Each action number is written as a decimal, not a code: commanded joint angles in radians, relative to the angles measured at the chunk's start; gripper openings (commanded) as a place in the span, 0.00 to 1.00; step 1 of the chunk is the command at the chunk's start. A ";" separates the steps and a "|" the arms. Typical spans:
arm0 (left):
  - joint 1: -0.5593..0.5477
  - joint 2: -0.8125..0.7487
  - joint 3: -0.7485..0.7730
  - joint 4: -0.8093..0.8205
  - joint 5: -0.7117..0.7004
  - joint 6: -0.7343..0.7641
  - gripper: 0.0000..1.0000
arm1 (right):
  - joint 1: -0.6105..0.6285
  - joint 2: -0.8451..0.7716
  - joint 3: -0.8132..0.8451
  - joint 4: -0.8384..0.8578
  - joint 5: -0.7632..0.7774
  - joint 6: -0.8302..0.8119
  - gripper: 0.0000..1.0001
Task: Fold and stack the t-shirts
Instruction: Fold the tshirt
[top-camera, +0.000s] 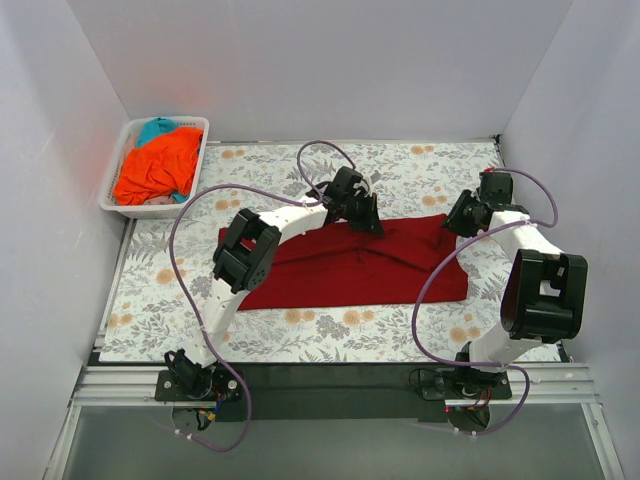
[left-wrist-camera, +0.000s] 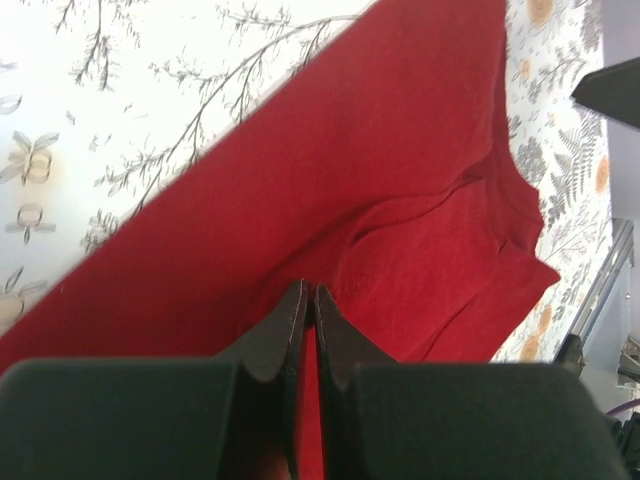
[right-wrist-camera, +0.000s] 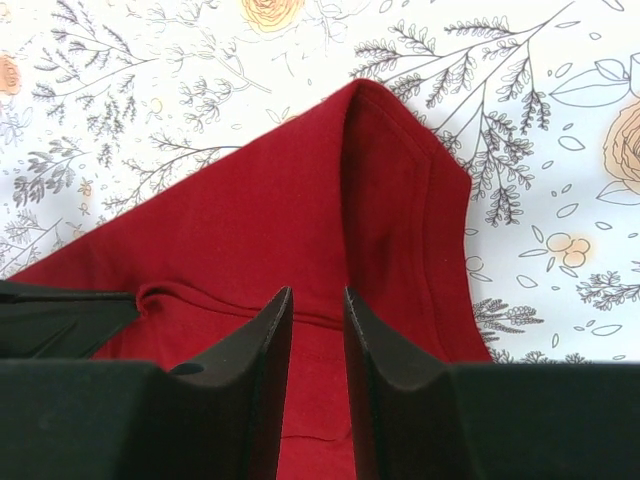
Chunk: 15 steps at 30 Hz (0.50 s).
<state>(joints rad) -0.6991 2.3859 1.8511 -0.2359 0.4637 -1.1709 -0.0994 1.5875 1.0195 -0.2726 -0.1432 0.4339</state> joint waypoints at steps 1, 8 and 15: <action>-0.007 -0.158 -0.050 -0.003 -0.028 0.030 0.00 | -0.008 -0.058 0.027 0.019 -0.021 -0.006 0.33; -0.020 -0.289 -0.177 0.004 -0.028 0.060 0.00 | -0.008 -0.083 0.004 0.015 -0.021 -0.014 0.33; -0.033 -0.333 -0.292 -0.006 0.006 0.097 0.00 | -0.008 -0.107 -0.047 0.015 -0.038 -0.015 0.31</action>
<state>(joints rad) -0.7189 2.1120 1.6024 -0.2249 0.4480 -1.1130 -0.1032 1.5185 0.9955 -0.2672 -0.1635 0.4297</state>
